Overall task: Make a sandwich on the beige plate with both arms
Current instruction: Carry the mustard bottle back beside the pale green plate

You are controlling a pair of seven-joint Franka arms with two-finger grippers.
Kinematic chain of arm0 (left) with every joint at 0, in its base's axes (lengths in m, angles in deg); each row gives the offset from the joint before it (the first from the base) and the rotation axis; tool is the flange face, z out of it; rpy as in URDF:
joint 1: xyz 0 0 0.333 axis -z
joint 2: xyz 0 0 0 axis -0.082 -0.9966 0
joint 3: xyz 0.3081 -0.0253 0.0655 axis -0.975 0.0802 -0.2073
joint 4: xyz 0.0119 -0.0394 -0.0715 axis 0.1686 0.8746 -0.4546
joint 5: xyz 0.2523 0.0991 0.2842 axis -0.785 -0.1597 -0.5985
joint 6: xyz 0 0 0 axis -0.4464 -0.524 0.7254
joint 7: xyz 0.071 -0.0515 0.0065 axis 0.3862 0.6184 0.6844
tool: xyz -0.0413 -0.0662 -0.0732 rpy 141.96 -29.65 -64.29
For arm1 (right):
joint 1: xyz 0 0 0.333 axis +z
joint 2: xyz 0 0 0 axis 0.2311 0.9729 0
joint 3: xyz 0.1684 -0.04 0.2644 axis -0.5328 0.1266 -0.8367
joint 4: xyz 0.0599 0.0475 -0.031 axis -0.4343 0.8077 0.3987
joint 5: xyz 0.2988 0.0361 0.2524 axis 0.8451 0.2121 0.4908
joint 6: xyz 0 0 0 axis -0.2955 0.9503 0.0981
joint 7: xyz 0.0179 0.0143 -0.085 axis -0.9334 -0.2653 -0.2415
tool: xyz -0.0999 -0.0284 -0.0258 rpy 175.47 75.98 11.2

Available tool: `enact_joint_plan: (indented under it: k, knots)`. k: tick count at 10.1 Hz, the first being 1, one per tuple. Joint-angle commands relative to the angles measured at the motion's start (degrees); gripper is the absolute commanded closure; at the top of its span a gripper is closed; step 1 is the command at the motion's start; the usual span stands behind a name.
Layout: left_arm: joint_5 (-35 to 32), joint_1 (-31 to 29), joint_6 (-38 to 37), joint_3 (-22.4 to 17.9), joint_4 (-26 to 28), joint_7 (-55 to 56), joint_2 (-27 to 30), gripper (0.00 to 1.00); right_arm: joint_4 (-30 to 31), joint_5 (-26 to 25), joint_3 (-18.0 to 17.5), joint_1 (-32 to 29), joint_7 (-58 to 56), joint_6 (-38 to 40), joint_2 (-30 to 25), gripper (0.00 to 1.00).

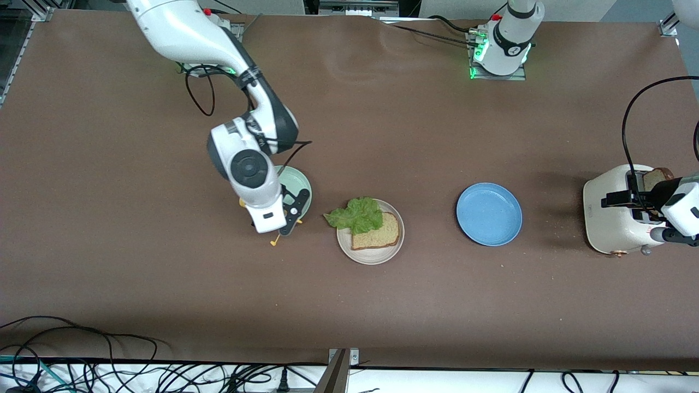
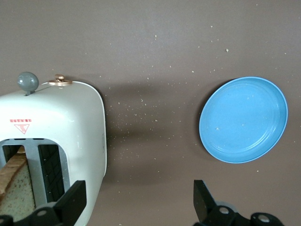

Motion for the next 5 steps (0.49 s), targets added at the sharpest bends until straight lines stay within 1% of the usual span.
enact_joint_plan:
  k: [1,2,3,4,5]
  knots:
    - [-1.9,0.1,-1.1,0.1,-0.4,0.7,0.4,0.00,4.4,9.4,-4.3,-7.1,-11.9,-0.4,-4.5,1.00]
    - [-1.9,0.1,-1.1,0.1,-0.4,0.7,0.4,0.00,5.7,15.1,-4.7,-9.9,-18.7,-0.4,-5.6,1.00]
    - [-1.9,0.1,-1.1,0.1,-0.4,0.7,0.4,0.00,7.7,18.2,-4.8,-12.4,-26.6,-0.3,-7.2,1.00]
    - [-1.9,0.1,-1.1,0.1,-0.4,0.7,0.4,0.00,11.1,23.1,-4.8,-15.3,-34.6,-0.3,-9.3,1.00]
    - [-1.9,0.1,-1.1,0.1,-0.4,0.7,0.4,0.00,14.4,29.6,-4.7,-18.0,-42.4,-0.1,-11.5,1.00]
